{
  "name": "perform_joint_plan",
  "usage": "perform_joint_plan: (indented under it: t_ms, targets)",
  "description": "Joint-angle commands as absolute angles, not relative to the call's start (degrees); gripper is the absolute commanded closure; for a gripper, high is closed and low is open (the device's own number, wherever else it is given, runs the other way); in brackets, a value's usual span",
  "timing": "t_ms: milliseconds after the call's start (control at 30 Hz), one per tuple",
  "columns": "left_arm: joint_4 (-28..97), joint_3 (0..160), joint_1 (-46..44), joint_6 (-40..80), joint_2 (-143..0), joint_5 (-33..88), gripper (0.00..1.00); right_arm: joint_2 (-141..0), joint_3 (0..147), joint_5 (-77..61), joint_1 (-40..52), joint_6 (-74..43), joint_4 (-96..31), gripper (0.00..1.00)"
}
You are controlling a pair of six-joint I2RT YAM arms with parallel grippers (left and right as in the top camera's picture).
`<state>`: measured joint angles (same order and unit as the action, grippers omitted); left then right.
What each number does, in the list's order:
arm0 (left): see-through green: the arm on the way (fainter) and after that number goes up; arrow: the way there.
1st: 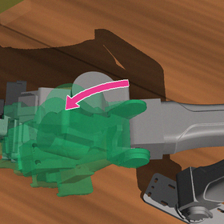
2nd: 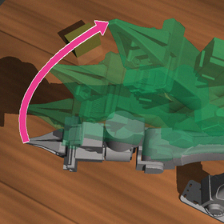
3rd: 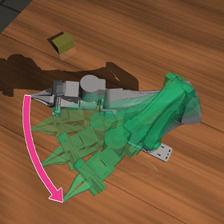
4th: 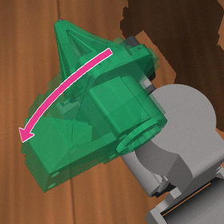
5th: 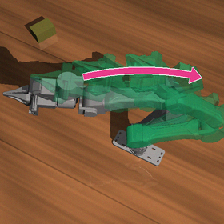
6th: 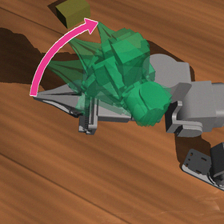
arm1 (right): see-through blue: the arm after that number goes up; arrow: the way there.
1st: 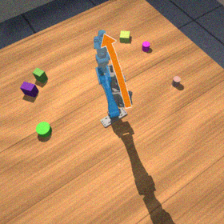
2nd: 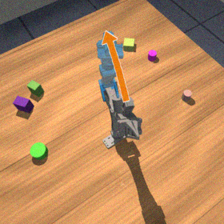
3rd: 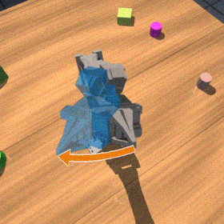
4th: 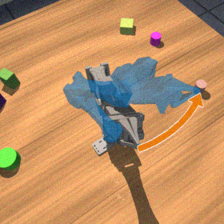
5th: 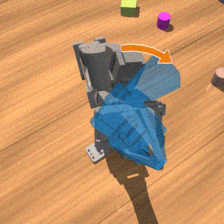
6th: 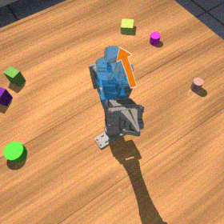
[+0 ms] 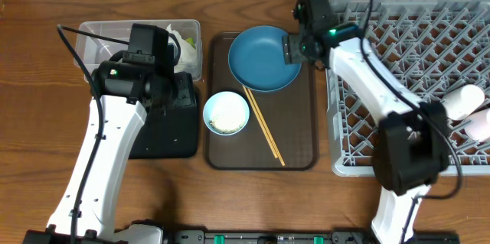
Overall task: Sort waste into correct bins and load items into the dishwasher rack
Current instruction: 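Reach the right gripper to the blue plate rim and grasp it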
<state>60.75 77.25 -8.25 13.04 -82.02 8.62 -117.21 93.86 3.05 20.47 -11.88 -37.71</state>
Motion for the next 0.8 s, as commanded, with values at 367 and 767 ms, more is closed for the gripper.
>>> perform_joint_plan:
  t_ms: [367,767]
  targets:
    - [61.0,77.1,-7.9,12.1,-82.1,8.1,0.41,-125.6,93.9,0.7,21.3,-18.7,-36.4,0.65]
    - [61.0,77.0,-7.9,12.1,-83.2,8.1,0.41,-125.6,93.9,1.8,21.2,-25.3,-37.7,0.99]
